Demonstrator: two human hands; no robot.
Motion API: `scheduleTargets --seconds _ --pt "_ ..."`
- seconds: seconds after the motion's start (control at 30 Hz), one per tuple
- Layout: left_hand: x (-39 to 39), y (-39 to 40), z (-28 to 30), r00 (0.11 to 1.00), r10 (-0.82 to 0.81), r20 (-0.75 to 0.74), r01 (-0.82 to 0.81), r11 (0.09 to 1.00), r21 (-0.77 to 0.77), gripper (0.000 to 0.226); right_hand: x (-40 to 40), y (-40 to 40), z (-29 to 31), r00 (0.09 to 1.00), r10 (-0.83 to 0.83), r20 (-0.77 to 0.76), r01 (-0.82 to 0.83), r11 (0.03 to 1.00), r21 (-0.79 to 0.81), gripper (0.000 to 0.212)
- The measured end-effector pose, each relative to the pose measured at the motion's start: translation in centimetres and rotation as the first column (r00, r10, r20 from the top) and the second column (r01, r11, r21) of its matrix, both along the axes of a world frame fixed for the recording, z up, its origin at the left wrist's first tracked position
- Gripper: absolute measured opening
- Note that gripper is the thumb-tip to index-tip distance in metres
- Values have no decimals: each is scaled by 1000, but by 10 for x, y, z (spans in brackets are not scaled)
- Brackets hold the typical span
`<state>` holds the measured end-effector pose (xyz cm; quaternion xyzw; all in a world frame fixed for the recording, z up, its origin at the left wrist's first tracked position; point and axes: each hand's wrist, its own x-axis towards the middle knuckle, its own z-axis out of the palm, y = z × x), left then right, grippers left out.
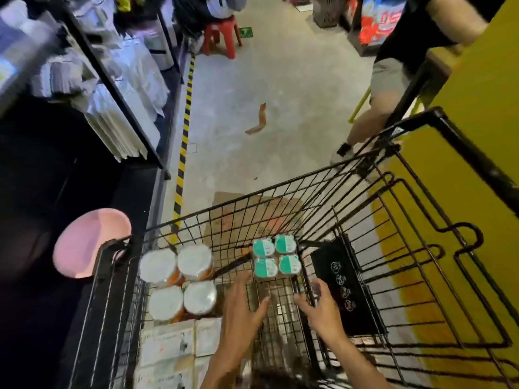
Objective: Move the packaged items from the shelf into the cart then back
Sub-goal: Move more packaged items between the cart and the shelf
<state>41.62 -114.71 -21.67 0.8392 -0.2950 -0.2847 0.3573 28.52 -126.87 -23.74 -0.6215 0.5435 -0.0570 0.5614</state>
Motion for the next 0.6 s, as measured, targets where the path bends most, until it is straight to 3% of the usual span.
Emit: scheduleTargets --seconds 0.23,0.3,0.4,0.6 --pt "30 -39 -128 973 163 -162 -130 971 201 90 46 -23 -133 994 -88 -58 94 988 121 85" --pt "33 -45 -162 971 168 -173 -129 968 217 86 54 -26 -160 988 -149 -46 153 981 117 84" --pt "39 -59 -199 956 193 -219 -153 971 186 60 67 -33 -186 969 -249 0 249 967 59 80" --pt "41 -85 -222 923 330 -198 -335 942 11 68 83 -46 -225 932 -359 55 361 931 -46 79"
